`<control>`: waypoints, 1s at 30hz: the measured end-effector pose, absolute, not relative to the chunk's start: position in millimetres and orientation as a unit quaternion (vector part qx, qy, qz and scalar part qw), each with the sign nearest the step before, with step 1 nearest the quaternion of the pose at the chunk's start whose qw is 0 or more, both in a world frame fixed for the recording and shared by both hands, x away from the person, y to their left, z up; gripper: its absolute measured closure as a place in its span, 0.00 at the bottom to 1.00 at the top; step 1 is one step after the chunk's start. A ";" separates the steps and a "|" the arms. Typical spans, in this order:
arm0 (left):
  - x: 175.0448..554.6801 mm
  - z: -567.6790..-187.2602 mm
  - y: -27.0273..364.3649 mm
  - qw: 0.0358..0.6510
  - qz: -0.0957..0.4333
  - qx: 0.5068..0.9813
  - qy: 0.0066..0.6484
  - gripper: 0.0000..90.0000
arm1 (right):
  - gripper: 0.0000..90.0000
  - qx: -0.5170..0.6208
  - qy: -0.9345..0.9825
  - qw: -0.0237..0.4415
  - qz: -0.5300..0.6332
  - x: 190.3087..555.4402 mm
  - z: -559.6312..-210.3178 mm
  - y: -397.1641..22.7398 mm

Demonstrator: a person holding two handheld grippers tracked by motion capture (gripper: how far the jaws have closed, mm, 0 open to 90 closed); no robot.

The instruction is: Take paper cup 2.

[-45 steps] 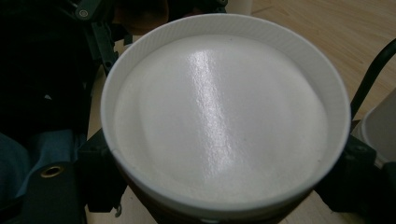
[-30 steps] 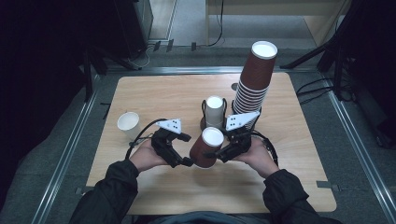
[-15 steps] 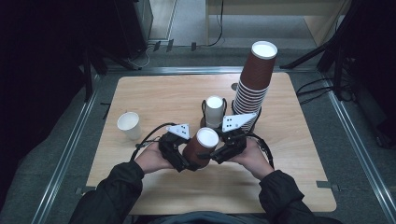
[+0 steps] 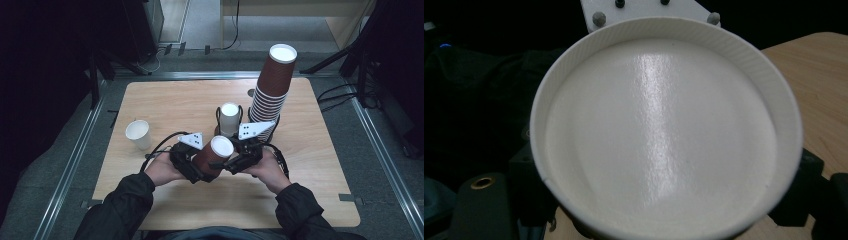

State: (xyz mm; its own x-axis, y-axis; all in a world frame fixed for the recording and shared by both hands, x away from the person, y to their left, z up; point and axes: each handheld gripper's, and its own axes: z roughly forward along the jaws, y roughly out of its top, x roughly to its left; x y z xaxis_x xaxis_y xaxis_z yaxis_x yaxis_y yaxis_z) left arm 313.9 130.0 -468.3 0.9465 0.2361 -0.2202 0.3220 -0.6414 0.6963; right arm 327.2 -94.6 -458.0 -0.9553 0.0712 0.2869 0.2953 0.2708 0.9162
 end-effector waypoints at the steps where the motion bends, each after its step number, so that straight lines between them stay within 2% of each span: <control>1: 313.9 -468.7 130.0 0.391 -0.055 0.906 0.153 0.09 | 0.22 -0.117 -0.794 0.096 -0.589 327.1 -458.5 -94.1; 7: 314.9 -466.8 133.5 0.396 -0.065 0.903 0.151 0.11 | 0.20 -0.122 -0.801 0.102 -0.577 327.4 -455.7 -94.3; 15: 317.0 -458.9 152.7 0.400 -0.055 0.899 0.168 0.11 | 0.18 -0.124 -0.826 0.077 -0.545 326.1 -448.8 -105.2; 19: 315.8 -453.9 157.9 0.387 -0.044 0.905 0.170 0.12 | 0.18 -0.130 -0.848 0.053 -0.511 325.1 -450.9 -108.7; 30: 315.8 -447.0 163.9 0.340 -0.011 0.925 0.168 0.11 | 0.19 -0.144 -0.873 0.035 -0.465 318.2 -457.9 -117.3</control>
